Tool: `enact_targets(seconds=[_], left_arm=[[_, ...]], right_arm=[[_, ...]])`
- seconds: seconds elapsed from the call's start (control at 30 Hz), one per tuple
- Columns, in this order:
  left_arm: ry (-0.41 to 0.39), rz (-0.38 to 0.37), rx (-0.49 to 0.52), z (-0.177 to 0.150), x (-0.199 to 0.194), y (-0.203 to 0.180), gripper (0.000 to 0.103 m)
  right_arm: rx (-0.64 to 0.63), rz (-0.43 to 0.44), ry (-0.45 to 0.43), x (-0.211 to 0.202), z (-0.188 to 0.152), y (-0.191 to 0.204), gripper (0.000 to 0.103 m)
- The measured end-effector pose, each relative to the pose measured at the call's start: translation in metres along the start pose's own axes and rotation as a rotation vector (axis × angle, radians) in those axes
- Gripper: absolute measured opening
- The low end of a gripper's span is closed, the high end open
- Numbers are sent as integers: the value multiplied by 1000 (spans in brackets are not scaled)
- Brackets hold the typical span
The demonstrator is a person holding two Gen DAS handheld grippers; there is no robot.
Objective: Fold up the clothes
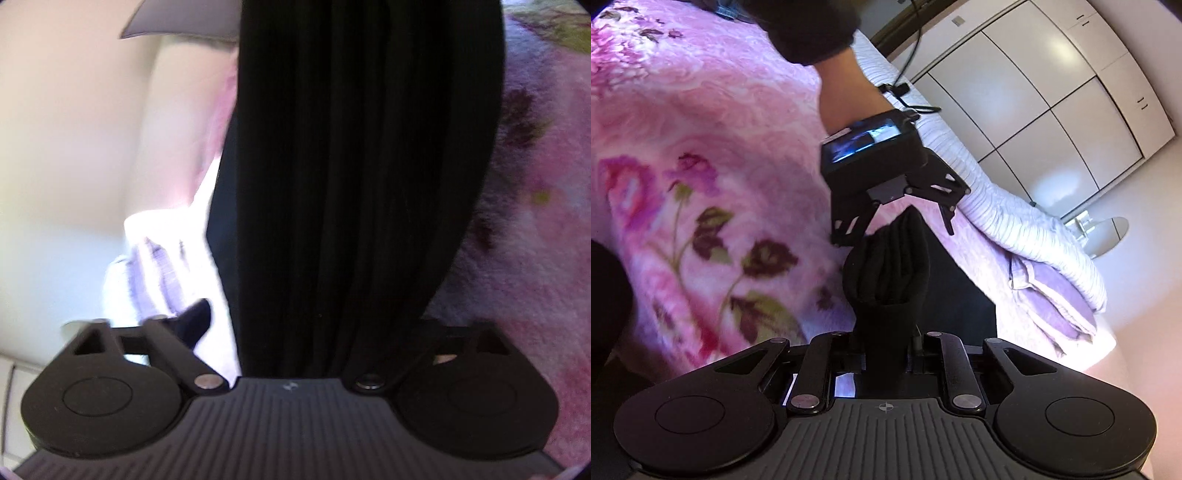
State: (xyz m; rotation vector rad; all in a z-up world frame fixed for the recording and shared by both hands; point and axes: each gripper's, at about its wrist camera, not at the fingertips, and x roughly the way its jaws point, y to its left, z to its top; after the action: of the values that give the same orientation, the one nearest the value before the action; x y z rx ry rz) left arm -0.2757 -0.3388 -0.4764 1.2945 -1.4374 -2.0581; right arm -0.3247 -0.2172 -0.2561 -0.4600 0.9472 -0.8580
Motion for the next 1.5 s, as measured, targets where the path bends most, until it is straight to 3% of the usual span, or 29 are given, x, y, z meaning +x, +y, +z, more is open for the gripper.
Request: enact_targets(seconds=[0.03, 0.1, 0.27, 0.37, 0.47, 0.6, 0.73, 0.83, 0.9, 0.97, 1.03, 1.1, 1.17, 1.27, 1.3, 1.37, 1.4, 1.43, 1.5], left_arm=[[8, -17, 15, 0, 1, -2, 29], [19, -12, 31, -2, 0, -4, 22], [67, 25, -33, -18, -26, 17, 19], [139, 46, -37, -39, -58, 28, 19], [281, 85, -74, -70, -111, 37, 19], [547, 140, -194, -95, -209, 21, 18], [796, 100, -312, -70, -302, -49, 19], [872, -12, -409, -30, -331, -117, 23], [877, -39, -468, -7, -335, -153, 25], [884, -9, -483, 12, -333, -179, 29], [893, 46, -532, 21, -338, -186, 32], [879, 85, -652, 23, -353, -184, 37], [842, 107, -784, 21, -376, -180, 38], [811, 147, -939, 4, -412, -175, 38], [801, 167, -1016, -8, -422, -170, 38], [781, 216, -1186, -27, -442, -155, 38], [773, 240, -1256, -39, -449, -147, 38], [766, 259, -1313, -52, -454, -139, 38], [741, 286, -1415, -80, -461, -123, 43]], right_arm=[[2, 2, -3, 1, -2, 0, 16], [1, 7, -10, 10, -4, -2, 16], [-58, 15, -57, 17, -1, -18, 15], [-111, 0, -116, 17, 12, -33, 14], [-176, -7, -220, 23, 36, -44, 14], [-290, 46, -398, 27, 77, -36, 14], [-415, 151, -521, 28, 100, 5, 14], [-465, 252, -526, 30, 94, 47, 14], [-493, 314, -514, 31, 87, 73, 14], [-506, 351, -470, 32, 73, 89, 14], [-503, 370, -414, 32, 59, 99, 14], [-491, 355, -347, 32, 46, 102, 15], [-432, 326, -287, 31, 36, 98, 15], [-248, 288, -216, 30, 29, 81, 16], [-163, 284, -201, 29, 29, 73, 19], [26, 297, -183, 29, 30, 56, 37], [105, 309, -179, 32, 33, 49, 55], [181, 321, -178, 34, 37, 42, 64], [291, 343, -165, 44, 48, 32, 66]])
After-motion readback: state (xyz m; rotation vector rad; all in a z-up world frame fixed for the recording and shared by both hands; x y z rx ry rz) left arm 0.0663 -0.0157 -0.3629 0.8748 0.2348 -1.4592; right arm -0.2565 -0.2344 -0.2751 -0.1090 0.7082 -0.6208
